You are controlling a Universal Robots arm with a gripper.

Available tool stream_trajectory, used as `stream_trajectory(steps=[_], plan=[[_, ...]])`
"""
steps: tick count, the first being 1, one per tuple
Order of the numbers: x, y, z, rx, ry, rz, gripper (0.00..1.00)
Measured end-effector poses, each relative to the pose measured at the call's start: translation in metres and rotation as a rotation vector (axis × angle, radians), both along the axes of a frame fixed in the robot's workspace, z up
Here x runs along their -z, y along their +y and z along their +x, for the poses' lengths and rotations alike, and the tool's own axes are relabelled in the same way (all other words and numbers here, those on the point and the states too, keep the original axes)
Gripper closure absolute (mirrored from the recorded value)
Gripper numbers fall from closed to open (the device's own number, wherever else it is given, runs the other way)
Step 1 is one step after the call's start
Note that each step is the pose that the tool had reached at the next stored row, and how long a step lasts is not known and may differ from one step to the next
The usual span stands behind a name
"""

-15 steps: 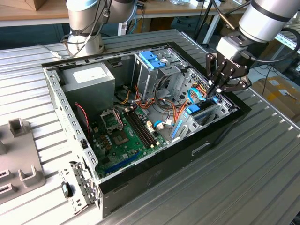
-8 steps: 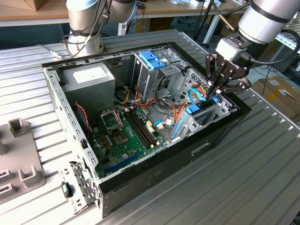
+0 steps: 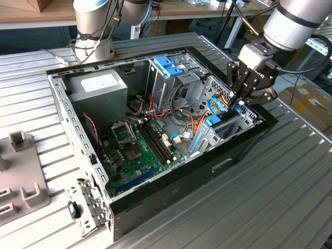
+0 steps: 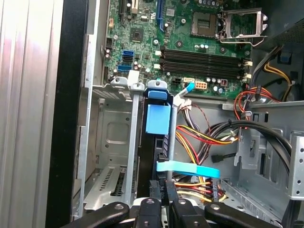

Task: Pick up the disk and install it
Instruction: 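Insert the second disk wire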

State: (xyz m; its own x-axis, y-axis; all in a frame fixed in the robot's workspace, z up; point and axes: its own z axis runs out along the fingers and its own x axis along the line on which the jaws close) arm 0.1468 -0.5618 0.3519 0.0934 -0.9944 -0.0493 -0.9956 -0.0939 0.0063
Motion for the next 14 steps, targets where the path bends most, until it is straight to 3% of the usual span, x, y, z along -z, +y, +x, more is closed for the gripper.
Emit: stream_trajectory(steps=[9,14], plan=[[0.0026,0.0000,-0.0004,0.000,0.0000,0.0001,0.84],[0.0032,0.0000,-0.0004,0.027,0.0000,-0.0001,0.84]])
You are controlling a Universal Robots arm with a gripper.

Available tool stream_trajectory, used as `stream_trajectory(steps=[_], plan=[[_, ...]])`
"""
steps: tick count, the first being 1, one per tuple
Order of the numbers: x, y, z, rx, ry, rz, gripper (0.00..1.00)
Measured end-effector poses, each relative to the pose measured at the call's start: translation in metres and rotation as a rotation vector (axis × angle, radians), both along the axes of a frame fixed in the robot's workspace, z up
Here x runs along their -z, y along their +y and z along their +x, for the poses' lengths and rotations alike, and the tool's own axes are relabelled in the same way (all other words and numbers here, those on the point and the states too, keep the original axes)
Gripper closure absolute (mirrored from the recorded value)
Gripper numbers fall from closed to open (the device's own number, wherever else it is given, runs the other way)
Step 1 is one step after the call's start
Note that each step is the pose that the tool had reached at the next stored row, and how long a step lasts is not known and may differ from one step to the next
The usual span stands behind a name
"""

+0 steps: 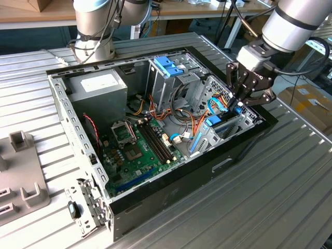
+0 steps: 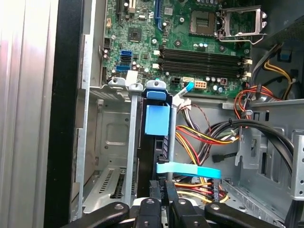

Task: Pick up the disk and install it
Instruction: 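Insert the second disk wire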

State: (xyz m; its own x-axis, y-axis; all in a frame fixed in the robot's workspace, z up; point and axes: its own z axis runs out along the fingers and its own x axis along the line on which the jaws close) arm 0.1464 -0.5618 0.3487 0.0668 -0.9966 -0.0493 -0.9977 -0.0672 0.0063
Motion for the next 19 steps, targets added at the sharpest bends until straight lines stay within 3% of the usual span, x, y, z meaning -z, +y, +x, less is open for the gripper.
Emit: stream_trajectory(steps=[12,19], plan=[[0.0001,0.0000,0.0000,0.091,0.0000,0.0001,0.84],[0.0001,-0.0016,-0.0014,0.096,0.0000,0.0001,0.84]])
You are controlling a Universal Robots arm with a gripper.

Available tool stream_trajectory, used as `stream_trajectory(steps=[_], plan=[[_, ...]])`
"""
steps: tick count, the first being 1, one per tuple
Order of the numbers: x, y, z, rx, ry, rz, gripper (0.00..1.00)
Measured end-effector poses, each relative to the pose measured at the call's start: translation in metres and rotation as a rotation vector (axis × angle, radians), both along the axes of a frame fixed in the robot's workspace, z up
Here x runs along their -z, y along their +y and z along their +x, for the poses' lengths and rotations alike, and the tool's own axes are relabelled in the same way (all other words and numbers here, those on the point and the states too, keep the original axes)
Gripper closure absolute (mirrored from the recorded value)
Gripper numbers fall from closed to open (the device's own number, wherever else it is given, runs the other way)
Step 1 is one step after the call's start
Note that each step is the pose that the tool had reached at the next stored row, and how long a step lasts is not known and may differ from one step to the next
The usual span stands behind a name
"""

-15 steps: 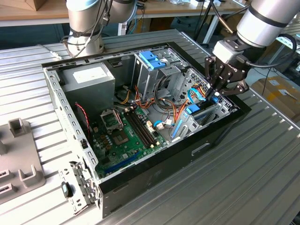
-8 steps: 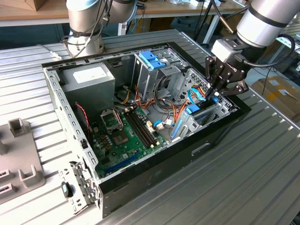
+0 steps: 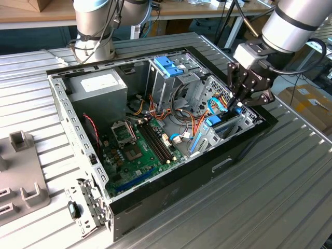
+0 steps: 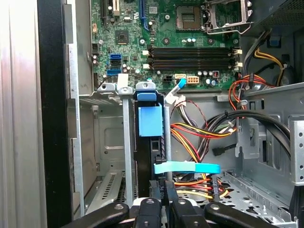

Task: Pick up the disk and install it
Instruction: 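Insert the second disk wire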

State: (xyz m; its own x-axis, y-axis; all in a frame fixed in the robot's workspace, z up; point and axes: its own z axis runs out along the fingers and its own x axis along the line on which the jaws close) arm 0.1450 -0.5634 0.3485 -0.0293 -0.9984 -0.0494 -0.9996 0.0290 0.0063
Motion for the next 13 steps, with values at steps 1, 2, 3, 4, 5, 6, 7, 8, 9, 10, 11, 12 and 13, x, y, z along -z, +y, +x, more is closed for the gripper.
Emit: stream_trajectory(steps=[1,2,3,4,5,6,7,8,9,10,11,12,13], plan=[[0.0000,-0.0007,-0.0001,0.000,0.0000,-0.0001,0.84],[0.0000,-0.0009,-0.0001,0.000,0.0000,0.0000,0.84],[0.0000,-0.0009,-0.0001,0.000,0.0001,0.0002,0.84],[0.0000,-0.0010,-0.0001,0.000,0.0000,0.0008,0.84],[-0.0001,-0.0010,-0.0001,0.000,0.0000,0.0026,0.84],[0.0000,-0.0010,-0.0003,0.000,0.0001,0.0043,0.84],[0.0000,-0.0010,-0.0003,0.000,0.0001,0.0053,0.84],[0.0000,-0.0009,-0.0003,0.000,0.0000,0.0054,0.84],[0.0000,-0.0010,-0.0003,0.000,0.0000,0.0059,0.84],[0.0000,-0.0010,-0.0003,0.000,0.0000,0.0064,0.84],[0.0001,-0.0010,-0.0004,0.000,0.0000,0.0068,0.84],[0.0001,-0.0010,-0.0004,0.000,0.0000,0.0068,0.84],[0.0003,-0.0010,-0.0004,0.000,0.0000,0.0068,0.84]])
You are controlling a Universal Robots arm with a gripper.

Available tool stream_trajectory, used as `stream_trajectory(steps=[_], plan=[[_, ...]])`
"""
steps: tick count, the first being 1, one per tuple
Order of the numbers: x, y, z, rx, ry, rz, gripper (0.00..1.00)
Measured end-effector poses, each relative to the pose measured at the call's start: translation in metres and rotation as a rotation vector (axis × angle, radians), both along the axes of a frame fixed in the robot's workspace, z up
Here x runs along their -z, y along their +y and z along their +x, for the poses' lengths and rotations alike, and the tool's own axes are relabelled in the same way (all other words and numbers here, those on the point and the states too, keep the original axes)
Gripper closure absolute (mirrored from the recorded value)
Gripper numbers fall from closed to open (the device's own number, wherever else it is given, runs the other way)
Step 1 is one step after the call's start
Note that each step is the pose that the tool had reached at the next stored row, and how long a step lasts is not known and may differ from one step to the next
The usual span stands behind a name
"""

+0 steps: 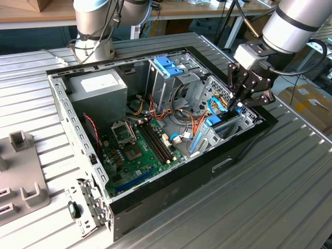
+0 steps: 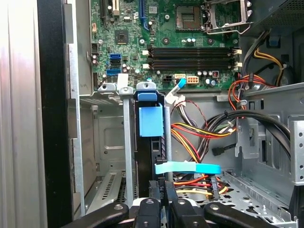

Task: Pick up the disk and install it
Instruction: 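Insert the second disk wire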

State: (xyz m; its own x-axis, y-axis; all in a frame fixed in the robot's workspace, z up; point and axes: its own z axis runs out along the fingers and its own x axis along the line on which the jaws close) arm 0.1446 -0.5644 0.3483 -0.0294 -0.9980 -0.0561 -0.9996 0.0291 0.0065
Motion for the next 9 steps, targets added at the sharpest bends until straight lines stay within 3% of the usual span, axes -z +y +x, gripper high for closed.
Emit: stream_trajectory(steps=[9], plan=[[0.0010,0.0000,0.0000,0.000,0.0000,0.0001,0.84]])
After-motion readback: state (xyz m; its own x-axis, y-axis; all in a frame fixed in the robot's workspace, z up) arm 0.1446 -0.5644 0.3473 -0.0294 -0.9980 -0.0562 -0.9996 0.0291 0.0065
